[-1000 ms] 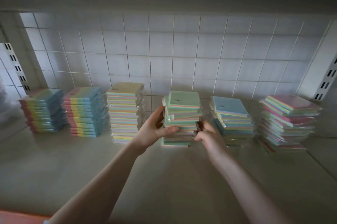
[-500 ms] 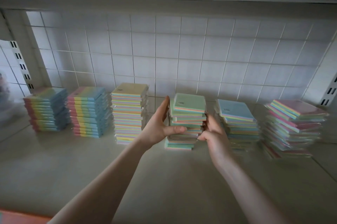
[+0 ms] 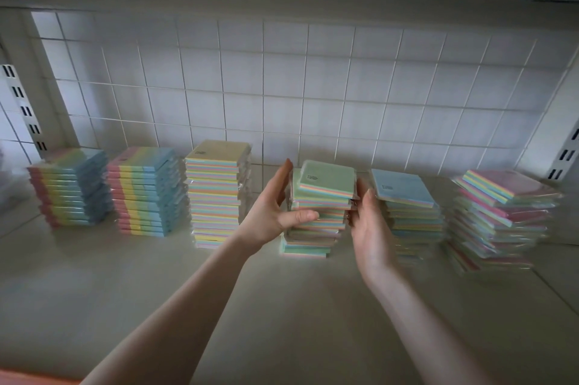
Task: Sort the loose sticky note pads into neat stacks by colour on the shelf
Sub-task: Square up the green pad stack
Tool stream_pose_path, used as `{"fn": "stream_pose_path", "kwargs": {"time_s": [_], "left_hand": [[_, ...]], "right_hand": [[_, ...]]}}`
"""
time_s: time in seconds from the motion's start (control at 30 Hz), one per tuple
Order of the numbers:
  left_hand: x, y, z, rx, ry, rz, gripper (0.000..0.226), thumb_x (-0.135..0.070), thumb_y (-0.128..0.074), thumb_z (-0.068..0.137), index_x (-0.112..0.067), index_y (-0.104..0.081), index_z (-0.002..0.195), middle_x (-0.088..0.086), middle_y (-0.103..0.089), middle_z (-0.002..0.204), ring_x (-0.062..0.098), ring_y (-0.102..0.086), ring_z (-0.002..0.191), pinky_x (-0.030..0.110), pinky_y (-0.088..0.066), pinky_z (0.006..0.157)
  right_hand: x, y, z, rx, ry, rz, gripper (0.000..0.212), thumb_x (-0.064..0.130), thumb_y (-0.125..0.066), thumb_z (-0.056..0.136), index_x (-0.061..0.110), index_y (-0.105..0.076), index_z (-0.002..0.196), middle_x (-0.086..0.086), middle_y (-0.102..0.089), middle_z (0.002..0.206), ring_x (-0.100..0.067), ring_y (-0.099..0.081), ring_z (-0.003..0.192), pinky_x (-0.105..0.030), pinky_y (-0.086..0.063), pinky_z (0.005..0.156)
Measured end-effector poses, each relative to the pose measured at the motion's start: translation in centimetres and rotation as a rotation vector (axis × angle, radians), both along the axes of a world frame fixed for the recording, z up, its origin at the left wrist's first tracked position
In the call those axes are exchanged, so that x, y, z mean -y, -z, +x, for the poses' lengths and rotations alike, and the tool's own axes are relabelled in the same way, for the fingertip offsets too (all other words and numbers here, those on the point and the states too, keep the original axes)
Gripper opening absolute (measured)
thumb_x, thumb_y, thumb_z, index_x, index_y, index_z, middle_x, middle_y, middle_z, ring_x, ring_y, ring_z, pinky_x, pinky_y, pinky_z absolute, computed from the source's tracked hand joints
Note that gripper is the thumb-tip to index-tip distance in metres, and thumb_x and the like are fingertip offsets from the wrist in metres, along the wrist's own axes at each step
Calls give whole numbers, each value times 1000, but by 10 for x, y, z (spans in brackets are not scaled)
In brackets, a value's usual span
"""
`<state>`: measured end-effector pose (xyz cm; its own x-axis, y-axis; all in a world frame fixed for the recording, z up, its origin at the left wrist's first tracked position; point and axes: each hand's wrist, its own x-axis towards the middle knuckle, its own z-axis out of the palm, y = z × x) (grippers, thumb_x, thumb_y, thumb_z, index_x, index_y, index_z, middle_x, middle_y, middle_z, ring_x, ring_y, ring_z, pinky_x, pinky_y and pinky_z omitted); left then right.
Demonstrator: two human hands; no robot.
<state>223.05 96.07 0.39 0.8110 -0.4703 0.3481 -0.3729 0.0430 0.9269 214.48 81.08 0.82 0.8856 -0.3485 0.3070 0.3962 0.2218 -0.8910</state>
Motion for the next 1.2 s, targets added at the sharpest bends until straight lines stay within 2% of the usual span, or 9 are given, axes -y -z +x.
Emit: {"fn": "stream_pose_path", "kwargs": {"time_s": [0.13,0.3,0.4,0.5,0.63,0.8,0.97,1.07,1.2], "left_hand": [[-1,2,1,-1,-1,-4,111,-13,-81,60,-10,-15,150,-32,-37,127,-24,-40,116,7,-32,101],[-5,0,-3,7,4,-20,114,-32,-86,59,-7,-21,149,-1,-43,146,10,-38,136,38,-29,115],[-7,-5,-7,22,33,-23,109,-35,-87,61,-3,-26,146,10,-46,143,23,-41,134,49,-30,113],[-5,-2,-7,-15,19,-32,103,-31,-88,60,-6,-31,142,8,-54,136,23,-49,128,41,-39,107],[-2,-1,-7,-8,-1,-65,98,-16,-87,61,-21,-26,137,-31,-61,115,-7,-54,114,13,-44,91],[-2,-5,-7,-11,-3,-91,102,-39,-91,47,-19,-38,133,-6,-57,128,10,-55,120,22,-45,94],[-2,-8,-12,-8,24,-123,118,-51,-89,44,-13,-30,138,-3,-52,131,1,-53,119,19,-44,95],[-1,-8,-13,-9,25,-137,104,-35,-80,53,-22,-24,139,-16,-49,128,-10,-53,112,12,-44,89],[-2,-9,-9,4,33,-131,76,-26,-78,57,-18,-45,125,-12,-64,115,5,-59,111,20,-47,89]], "right_hand": [[-4,4,3,-110,107,-79,74,84,-53,63,31,-66,113,9,-62,125,-9,-52,122,-41,-33,110],[-5,3,10,-135,171,-108,34,56,-47,88,32,-70,93,14,-67,108,-5,-60,108,-37,-41,105],[-4,-3,7,-105,198,-125,23,34,-39,100,28,-62,100,17,-63,95,17,-59,78,-7,-47,74],[-6,-7,0,-103,183,-136,20,25,-38,101,24,-57,106,20,-58,85,22,-55,59,-1,-39,49],[-8,-9,-1,-88,200,-183,21,23,-40,101,27,-60,106,20,-61,91,14,-59,75,-3,-43,62],[-7,-6,2,-88,195,-187,23,27,-42,100,28,-63,109,7,-66,113,-11,-60,108,-28,-45,95],[-5,-6,2,-100,211,-213,21,27,-41,100,35,-59,98,27,-60,96,17,-55,86,-5,-42,78],[-5,-7,1,-95,215,-234,21,25,-39,101,31,-58,99,25,-58,89,24,-53,70,1,-39,61],[-4,-7,1,-86,197,-234,21,23,-38,102,25,-59,108,20,-60,86,20,-55,64,0,-40,56]]}}
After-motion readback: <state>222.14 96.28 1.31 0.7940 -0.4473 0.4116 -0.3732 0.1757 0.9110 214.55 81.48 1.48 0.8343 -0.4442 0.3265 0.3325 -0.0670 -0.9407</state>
